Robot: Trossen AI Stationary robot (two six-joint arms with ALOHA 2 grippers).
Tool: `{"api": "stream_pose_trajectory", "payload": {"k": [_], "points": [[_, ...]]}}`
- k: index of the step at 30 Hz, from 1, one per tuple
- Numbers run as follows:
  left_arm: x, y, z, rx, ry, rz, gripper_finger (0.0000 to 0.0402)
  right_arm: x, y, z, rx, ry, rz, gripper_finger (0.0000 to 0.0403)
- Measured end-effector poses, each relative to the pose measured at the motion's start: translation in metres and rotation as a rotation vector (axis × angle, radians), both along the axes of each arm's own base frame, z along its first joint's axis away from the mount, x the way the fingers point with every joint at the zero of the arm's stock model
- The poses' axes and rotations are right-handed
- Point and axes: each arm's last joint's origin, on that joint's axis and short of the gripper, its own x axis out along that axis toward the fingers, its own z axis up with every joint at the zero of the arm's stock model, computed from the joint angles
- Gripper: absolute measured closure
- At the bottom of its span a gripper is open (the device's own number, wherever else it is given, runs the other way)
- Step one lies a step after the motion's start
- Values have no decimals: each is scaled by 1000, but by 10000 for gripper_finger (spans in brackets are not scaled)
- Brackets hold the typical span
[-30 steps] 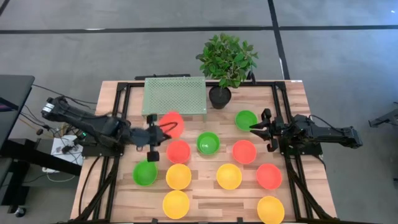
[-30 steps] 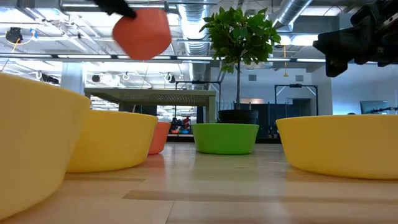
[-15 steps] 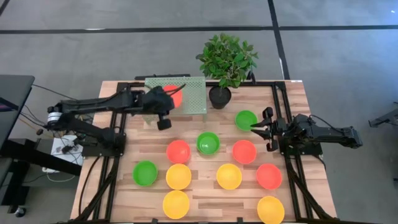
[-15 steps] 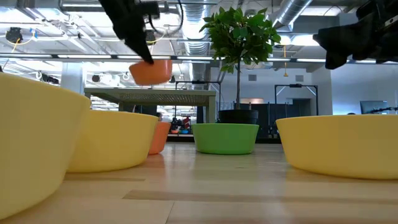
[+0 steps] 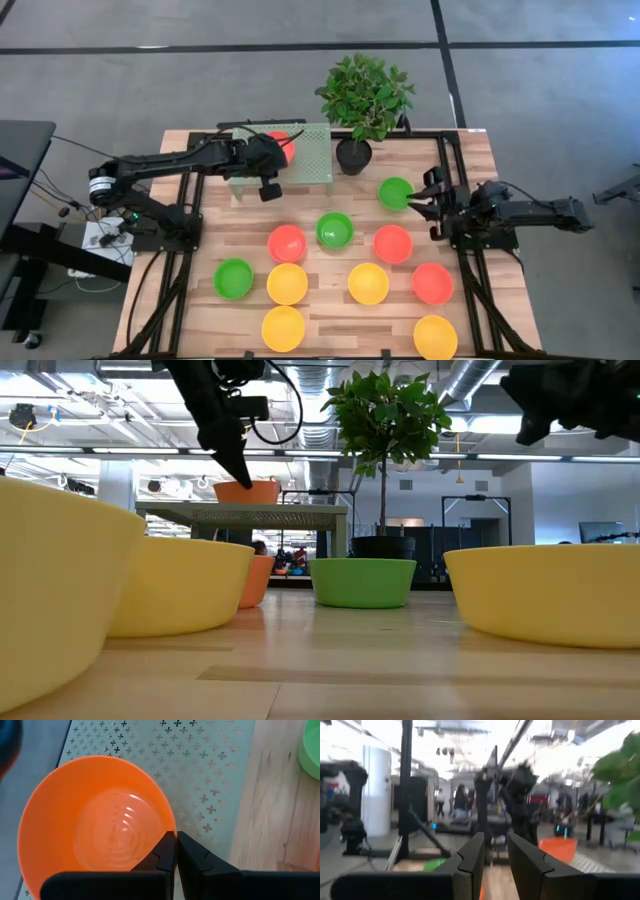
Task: Pick & Place Mini bowls
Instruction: Put the orange bowl on the shelf, then put the green bowl on the shelf
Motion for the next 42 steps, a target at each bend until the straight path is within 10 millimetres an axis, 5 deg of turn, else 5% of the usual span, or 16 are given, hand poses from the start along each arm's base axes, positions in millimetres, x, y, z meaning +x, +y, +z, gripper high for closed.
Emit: {"api": "stream_pose_trajectory", "payload": {"k": [13, 21, 28, 34, 42], "points": [[0, 1, -1, -2, -5, 6, 331, 71, -4, 28, -9, 298, -11, 321], [-3, -8, 9, 85, -23, 22, 292, 107, -6, 26, 2, 436, -8, 321], [-19, -50, 40, 94, -179, -101, 279, 136, -7, 16, 10, 555, -4, 321], [-36, -97, 59, -90, -343, -209, 278, 153, -8, 14, 13, 605, -3, 321], [-51, -167, 42, -427, -235, -227, 281, 161, -7, 12, 13, 642, 3, 321]]}}
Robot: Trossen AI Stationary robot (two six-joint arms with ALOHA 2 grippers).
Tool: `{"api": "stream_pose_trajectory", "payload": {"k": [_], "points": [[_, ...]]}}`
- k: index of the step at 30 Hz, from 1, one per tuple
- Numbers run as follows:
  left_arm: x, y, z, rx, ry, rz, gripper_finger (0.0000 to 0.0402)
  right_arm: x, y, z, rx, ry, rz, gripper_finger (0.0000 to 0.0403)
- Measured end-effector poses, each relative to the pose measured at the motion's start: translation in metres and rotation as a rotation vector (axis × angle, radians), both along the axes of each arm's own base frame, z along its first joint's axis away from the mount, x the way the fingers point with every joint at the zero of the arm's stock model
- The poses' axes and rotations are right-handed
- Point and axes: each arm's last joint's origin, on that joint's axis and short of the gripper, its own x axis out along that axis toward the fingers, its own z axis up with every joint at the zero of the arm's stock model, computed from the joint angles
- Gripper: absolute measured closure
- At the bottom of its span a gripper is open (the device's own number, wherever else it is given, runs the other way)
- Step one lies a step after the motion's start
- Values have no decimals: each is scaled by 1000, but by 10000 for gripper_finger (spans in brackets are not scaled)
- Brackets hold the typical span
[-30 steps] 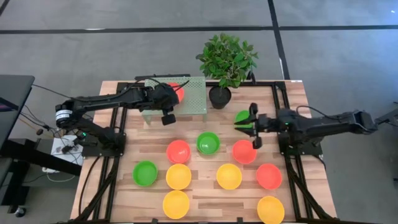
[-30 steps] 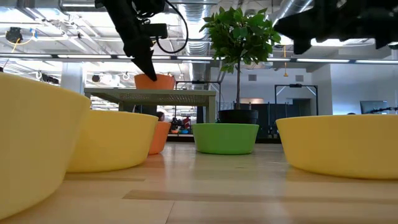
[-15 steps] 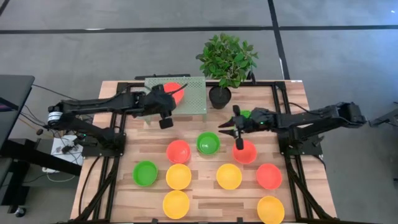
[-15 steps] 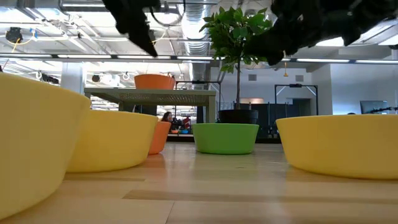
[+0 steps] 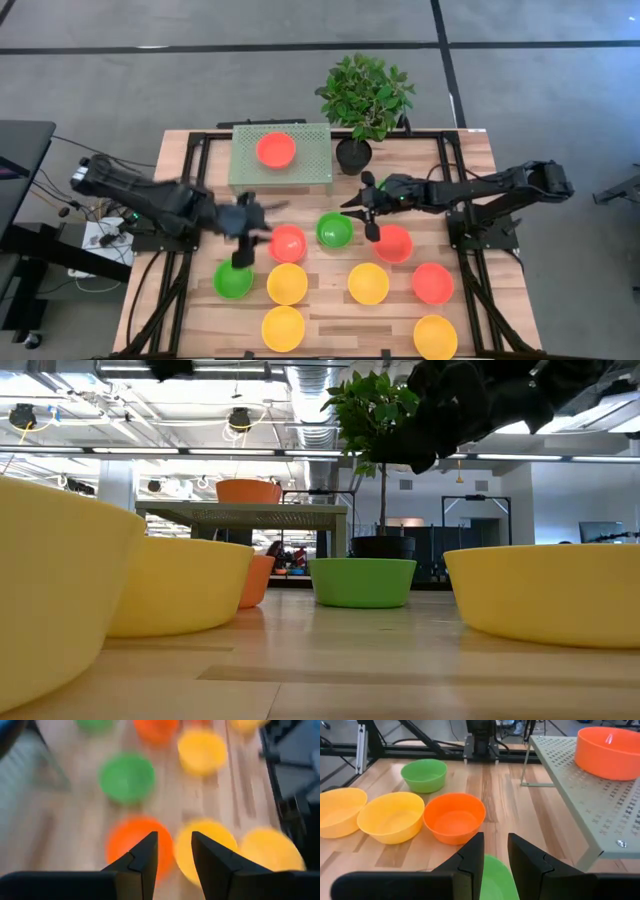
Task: Pick & Place Mini bowls
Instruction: Put the green bowl on the shelf
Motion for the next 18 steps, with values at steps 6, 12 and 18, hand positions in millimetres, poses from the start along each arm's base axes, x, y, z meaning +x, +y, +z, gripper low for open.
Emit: {"api": "stream_pose_trajectory", "payload": {"k": [6, 12, 18], "points": [[-7, -41, -32, -36, 242, 49, 281, 0, 1, 0, 0, -3, 4, 321], [-6, -45, -63, 61, 438, 151, 274, 0, 1, 1, 0, -9, 5, 321], [-16, -30, -103, 22, 650, 179, 235, 0, 2, 1, -1, -8, 10, 321]]}}
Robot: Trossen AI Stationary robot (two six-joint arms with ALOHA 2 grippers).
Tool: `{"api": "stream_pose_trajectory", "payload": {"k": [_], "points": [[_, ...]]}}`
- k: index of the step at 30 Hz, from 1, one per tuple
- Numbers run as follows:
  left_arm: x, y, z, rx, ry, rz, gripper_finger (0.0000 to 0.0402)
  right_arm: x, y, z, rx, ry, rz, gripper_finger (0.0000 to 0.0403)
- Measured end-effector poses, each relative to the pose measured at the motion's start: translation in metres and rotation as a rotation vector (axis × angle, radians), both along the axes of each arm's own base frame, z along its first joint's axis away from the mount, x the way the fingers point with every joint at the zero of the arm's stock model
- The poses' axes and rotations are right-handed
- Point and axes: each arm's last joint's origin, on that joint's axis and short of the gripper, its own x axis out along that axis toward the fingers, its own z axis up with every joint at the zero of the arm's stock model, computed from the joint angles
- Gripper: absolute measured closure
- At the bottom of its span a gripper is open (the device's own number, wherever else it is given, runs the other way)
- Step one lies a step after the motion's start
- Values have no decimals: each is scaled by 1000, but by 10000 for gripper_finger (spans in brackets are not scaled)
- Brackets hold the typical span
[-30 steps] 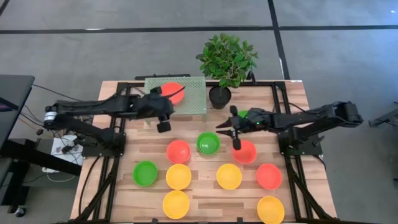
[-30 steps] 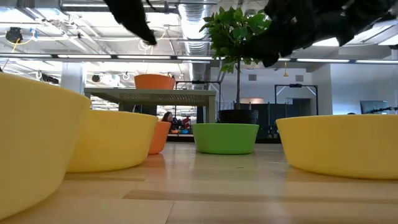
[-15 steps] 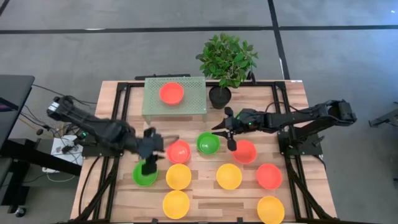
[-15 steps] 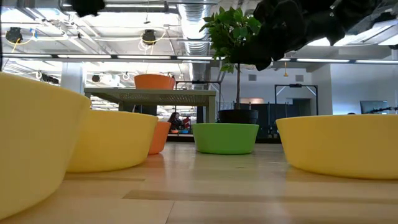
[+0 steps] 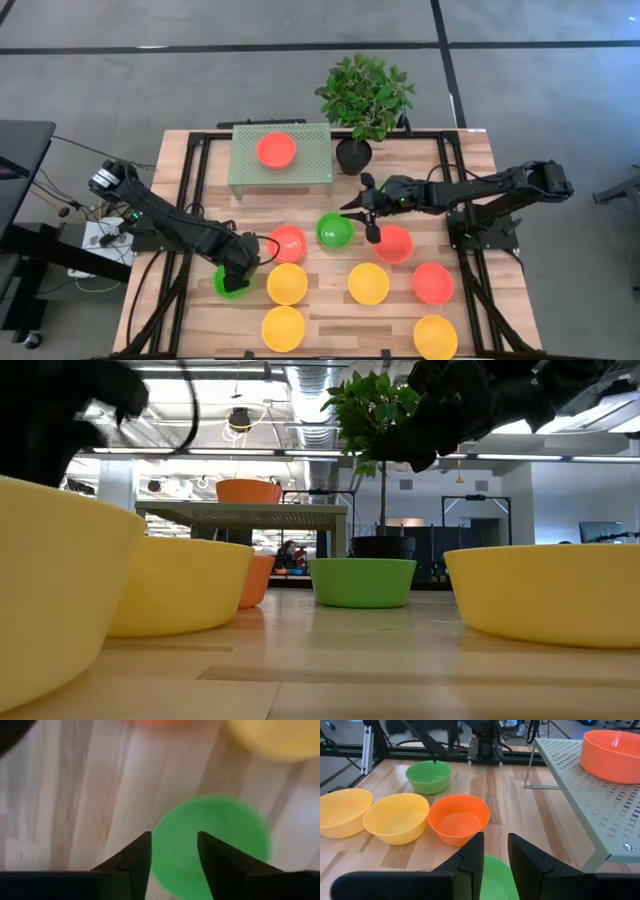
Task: Pick & Place Mini bowls
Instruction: Put the green bowl on the shelf
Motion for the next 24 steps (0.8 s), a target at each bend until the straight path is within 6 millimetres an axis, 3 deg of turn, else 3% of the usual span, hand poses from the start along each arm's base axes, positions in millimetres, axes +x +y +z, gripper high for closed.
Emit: {"api": "stream_pose_trajectory", "payload": {"k": [7, 13, 17, 22, 24], "points": [[-16, 9, -29, 41, 98, 23, 209, 0, 0, 1, -2, -5, 0, 321], [-22, 13, -47, 41, 110, 43, 225, 0, 0, 0, -3, -5, 0, 321], [-24, 14, -53, 38, 107, 40, 266, 0, 0, 0, -3, -5, 0, 321], [-21, 12, -49, 33, 96, -10, 376, 0, 0, 0, -3, -5, 1, 321], [-16, 11, -42, 20, 71, -1, 388, 0, 0, 0, -3, -5, 0, 321]]}}
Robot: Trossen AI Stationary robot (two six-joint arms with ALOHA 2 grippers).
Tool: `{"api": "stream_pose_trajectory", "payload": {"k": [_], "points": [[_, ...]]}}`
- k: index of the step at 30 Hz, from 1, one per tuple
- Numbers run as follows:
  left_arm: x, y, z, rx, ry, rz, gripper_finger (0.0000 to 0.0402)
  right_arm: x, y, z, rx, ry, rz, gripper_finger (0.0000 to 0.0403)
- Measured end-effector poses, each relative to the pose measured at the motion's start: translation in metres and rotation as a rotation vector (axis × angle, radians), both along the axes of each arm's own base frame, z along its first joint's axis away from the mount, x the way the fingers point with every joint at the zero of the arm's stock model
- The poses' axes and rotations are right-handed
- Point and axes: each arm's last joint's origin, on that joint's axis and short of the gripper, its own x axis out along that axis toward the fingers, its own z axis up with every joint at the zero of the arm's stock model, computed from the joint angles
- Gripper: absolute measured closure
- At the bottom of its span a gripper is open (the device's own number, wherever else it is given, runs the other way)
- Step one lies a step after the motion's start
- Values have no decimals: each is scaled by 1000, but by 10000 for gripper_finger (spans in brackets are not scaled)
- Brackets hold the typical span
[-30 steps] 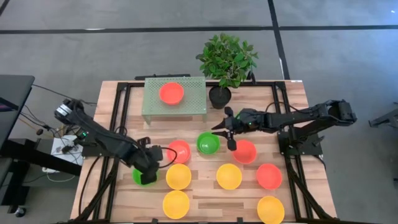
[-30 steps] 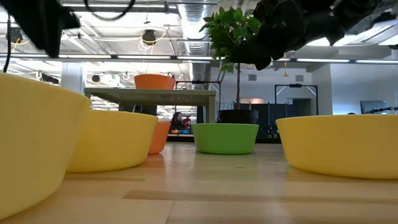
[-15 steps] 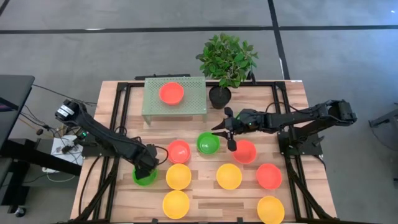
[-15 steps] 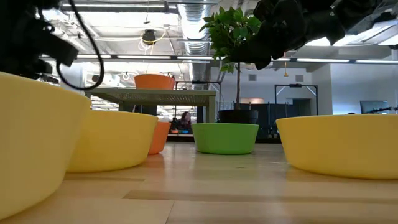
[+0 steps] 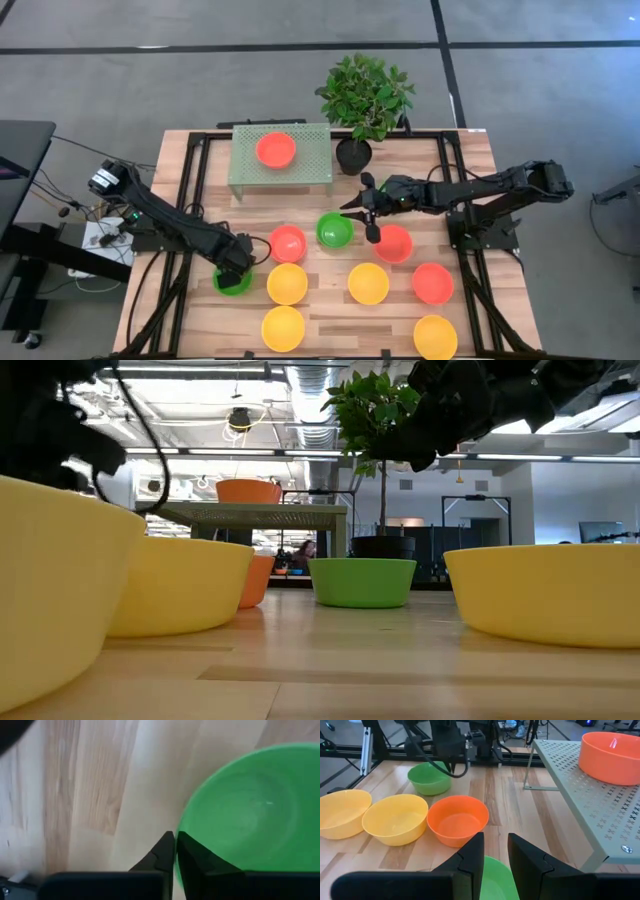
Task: Pick & Place Mini bowls
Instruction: Put the green bowl on the shelf
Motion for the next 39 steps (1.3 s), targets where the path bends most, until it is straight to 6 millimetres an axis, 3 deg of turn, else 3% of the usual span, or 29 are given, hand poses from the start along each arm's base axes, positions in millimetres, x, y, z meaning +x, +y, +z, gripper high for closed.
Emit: {"api": "stream_pose_trajectory", "payload": {"k": [5, 10, 14, 18, 23, 31, 39], "points": [[13, 2, 26, 23, -39, 43, 392, 0, 0, 0, 0, -1, 0, 321], [17, 16, 65, 145, 3, 88, 391, 0, 0, 0, 0, -2, 0, 321], [17, 32, 99, 192, -69, 143, 393, 0, 0, 0, 1, -5, 0, 321], [9, 53, 133, 193, -221, 234, 391, 0, 0, 1, 3, -6, -1, 321], [-19, 85, 166, 154, -379, 397, 391, 0, 0, 1, 3, -7, -1, 321], [-60, 137, 185, 277, -514, 767, 390, 1, 0, 2, 2, -19, -1, 321], [-65, 185, 179, 342, -384, 924, 391, 1, 0, 3, 1, -33, -1, 321]]}}
